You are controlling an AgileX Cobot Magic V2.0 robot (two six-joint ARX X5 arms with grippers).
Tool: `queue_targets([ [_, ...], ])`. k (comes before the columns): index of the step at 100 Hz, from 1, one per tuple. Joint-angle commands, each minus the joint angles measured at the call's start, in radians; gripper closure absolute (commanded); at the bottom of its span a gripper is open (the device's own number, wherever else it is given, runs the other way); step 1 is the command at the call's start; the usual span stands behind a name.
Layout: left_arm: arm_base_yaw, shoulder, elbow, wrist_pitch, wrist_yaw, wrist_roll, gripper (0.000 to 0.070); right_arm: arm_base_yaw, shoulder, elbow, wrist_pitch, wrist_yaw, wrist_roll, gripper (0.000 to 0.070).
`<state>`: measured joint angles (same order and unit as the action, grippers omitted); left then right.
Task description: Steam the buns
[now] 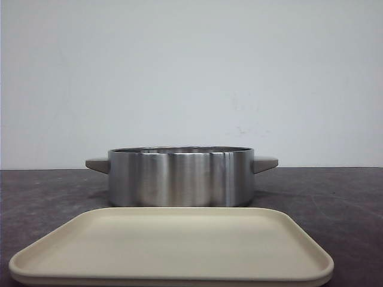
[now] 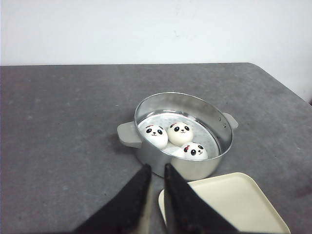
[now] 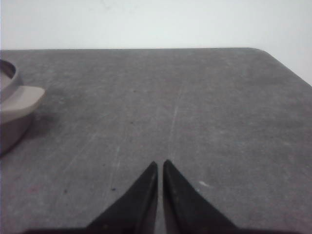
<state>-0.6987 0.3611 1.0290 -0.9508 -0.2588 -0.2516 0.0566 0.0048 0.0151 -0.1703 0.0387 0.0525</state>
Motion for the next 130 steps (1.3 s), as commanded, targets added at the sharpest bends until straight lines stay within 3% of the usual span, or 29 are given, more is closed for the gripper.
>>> queue_targets([
  [1, -0.007, 0.001, 0.010, 0.007, -0.003, -0.002, 0.0700, 0.000, -0.001, -0.003, -0.006, -0.003, -0.058, 0.0688],
  [106, -0.005, 0.001, 0.010, 0.001, -0.010, 0.012, 0.0700, 0.000, -0.001, -0.003, 0.013, -0.015, -0.081, 0.0689],
  [121, 0.090, -0.006, -0.013, 0.013, -0.017, 0.033, 0.0700, 0.000, -0.001, -0.003, 0.013, -0.015, -0.081, 0.0689],
  [130, 0.185, -0.019, -0.100, 0.109, 0.000, 0.042, 0.0700, 0.000, -0.001, -0.003, 0.013, -0.015, -0.081, 0.0689],
])
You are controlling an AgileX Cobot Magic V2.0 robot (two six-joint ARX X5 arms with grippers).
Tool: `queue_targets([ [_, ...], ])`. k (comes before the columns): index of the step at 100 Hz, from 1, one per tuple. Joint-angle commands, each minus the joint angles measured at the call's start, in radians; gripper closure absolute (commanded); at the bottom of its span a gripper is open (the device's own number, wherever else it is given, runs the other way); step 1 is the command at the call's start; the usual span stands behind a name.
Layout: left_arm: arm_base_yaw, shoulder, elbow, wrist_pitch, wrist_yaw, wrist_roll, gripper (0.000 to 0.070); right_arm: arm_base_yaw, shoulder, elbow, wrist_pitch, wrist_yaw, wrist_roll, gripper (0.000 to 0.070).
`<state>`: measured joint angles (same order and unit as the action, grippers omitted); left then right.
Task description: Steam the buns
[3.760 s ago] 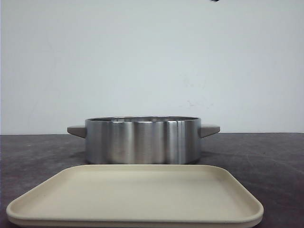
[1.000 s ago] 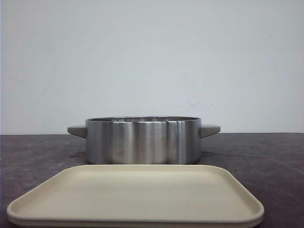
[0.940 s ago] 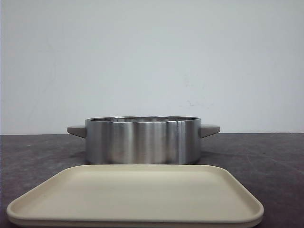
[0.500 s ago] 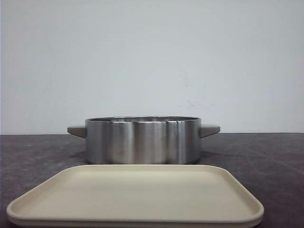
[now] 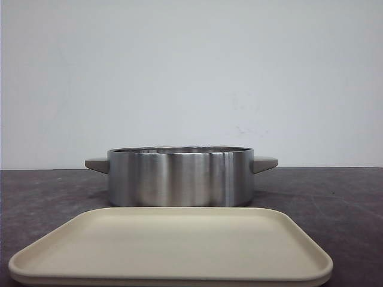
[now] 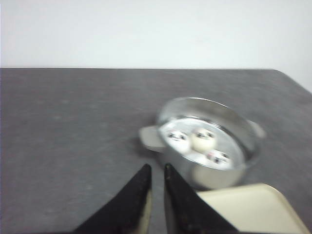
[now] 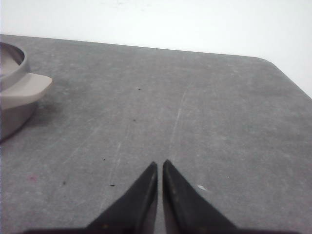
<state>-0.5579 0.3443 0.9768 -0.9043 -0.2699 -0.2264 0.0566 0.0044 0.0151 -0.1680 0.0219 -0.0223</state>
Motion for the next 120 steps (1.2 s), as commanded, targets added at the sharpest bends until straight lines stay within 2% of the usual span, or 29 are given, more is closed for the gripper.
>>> queue_targets([
  [1, 0.055, -0.005, -0.061, 0.079, 0.014, 0.016, 0.0700, 0.000, -0.001, -0.003, 0.010, 0.002, -0.006, 0.0689],
  [9, 0.138, -0.034, -0.195, 0.271, 0.077, 0.005, 0.0700, 0.000, -0.001, -0.003, 0.010, 0.002, -0.006, 0.0688],
  [23, 0.246, -0.092, -0.495, 0.723, 0.277, -0.015, 0.0700, 0.000, -0.001, -0.003, 0.010, 0.003, -0.006, 0.0689],
  [34, 0.306, -0.121, -0.696, 1.005, 0.307, -0.031, 0.0700, 0.000, -0.001, -0.003, 0.010, 0.003, -0.006, 0.0689],
  [41, 0.340, -0.138, -0.792, 1.096, 0.307, -0.030, 0.0700, 0.000, -0.001, -0.003, 0.010, 0.003, -0.006, 0.0689],
  [57, 0.409, -0.185, -0.879, 1.076, 0.303, -0.026, 0.0700, 0.000, -0.001, -0.003, 0.010, 0.003, -0.006, 0.0689],
  [70, 0.458, -0.233, -0.917, 1.052, 0.294, 0.031, 0.0700, 0.000, -0.001, -0.003, 0.010, 0.003, -0.006, 0.0689],
  [84, 0.525, -0.289, -0.962, 1.054, 0.294, 0.057, 0.0700, 0.000, -0.001, -0.003, 0.010, 0.003, -0.006, 0.0689],
  [101, 0.586, -0.333, -0.964, 0.956, 0.294, 0.077, 0.0700, 0.000, -0.001, -0.003, 0.010, 0.003, -0.006, 0.0689],
  [120, 0.589, -0.341, -0.964, 0.835, 0.300, 0.114, 0.0700, 0.000, -0.001, -0.003, 0.010, 0.003, -0.006, 0.0689],
])
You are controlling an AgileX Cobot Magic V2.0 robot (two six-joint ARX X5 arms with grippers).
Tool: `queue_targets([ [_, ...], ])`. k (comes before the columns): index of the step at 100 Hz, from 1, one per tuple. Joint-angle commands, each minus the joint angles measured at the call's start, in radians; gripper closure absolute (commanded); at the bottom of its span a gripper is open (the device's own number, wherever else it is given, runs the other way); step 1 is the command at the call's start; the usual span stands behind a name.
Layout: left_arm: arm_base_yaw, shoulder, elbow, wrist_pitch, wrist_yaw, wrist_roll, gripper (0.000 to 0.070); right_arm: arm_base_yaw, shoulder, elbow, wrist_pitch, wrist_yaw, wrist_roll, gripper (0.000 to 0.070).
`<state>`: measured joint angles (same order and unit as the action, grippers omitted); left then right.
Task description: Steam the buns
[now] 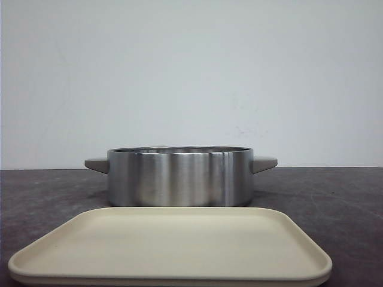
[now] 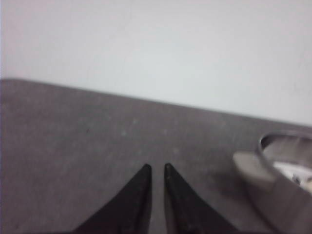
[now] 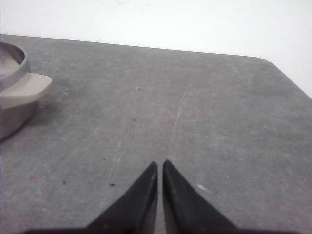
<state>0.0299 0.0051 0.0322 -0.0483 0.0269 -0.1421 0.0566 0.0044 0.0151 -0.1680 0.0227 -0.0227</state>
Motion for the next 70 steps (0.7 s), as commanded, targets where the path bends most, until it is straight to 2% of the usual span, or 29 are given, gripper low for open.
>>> queue_targets([
  [1, 0.002, -0.002, -0.019, -0.026, 0.004, 0.030, 0.0700, 0.000, -0.001, -0.003, 0.010, 0.003, -0.006, 0.0689],
  [13, 0.003, -0.002, -0.019, -0.072, 0.020, 0.055, 0.0700, 0.000, -0.001, -0.003, 0.010, 0.003, -0.006, 0.0689],
  [29, 0.003, -0.002, -0.019, -0.068, 0.032, 0.098, 0.0700, 0.000, -0.001, -0.003, 0.010, 0.003, -0.006, 0.0689],
  [52, 0.003, -0.002, -0.019, -0.072, 0.037, 0.100, 0.0700, 0.000, -0.001, -0.003, 0.011, 0.003, -0.006, 0.0689],
  [70, 0.003, -0.002, -0.018, -0.138, 0.037, 0.097, 0.0700, 0.000, -0.001, -0.003, 0.010, 0.003, -0.006, 0.0689],
])
